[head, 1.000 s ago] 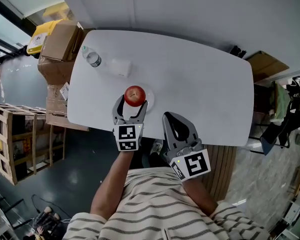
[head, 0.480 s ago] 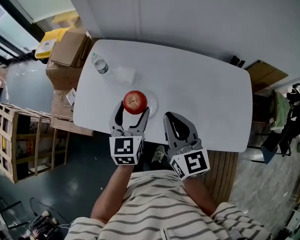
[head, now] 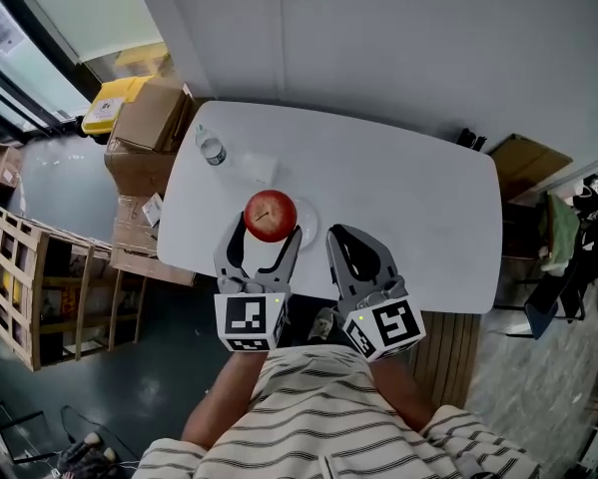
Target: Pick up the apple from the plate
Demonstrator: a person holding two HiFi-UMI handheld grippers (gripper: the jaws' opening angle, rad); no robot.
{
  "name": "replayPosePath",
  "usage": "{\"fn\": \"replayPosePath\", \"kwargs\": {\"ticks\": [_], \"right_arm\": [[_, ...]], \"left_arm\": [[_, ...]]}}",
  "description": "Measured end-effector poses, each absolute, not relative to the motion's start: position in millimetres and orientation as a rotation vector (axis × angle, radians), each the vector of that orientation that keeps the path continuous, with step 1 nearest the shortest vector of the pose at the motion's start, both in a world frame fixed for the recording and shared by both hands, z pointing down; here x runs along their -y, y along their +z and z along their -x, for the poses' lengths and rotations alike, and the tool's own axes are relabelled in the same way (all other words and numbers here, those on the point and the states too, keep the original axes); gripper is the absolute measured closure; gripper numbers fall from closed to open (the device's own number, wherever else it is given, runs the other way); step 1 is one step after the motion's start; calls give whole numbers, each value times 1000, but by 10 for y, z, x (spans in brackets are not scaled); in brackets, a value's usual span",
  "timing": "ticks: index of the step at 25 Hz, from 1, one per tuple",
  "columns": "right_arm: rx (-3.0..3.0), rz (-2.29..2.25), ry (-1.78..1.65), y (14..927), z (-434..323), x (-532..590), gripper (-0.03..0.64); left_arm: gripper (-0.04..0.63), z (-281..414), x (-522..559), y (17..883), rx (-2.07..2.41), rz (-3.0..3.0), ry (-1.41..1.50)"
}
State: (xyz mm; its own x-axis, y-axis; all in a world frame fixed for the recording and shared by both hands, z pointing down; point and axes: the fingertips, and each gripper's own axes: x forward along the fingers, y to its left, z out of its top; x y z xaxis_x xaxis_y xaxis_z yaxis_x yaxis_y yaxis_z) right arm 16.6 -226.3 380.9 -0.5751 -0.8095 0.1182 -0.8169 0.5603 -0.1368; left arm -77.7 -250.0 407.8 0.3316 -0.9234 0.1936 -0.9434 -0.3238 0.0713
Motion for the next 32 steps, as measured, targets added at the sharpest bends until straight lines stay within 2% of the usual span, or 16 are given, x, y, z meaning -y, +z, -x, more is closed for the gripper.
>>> {"fn": "replayPosePath", "kwargs": {"ticks": [23, 32], "right_arm": [[2815, -1418, 77, 3079, 135, 2160, 603], [2826, -1439, 51, 2959, 98, 2108, 603]], "left_arm": [[230, 1077, 2281, 3015, 1809, -2524, -25], [230, 1081, 2227, 2868, 1817, -2537, -64]]}}
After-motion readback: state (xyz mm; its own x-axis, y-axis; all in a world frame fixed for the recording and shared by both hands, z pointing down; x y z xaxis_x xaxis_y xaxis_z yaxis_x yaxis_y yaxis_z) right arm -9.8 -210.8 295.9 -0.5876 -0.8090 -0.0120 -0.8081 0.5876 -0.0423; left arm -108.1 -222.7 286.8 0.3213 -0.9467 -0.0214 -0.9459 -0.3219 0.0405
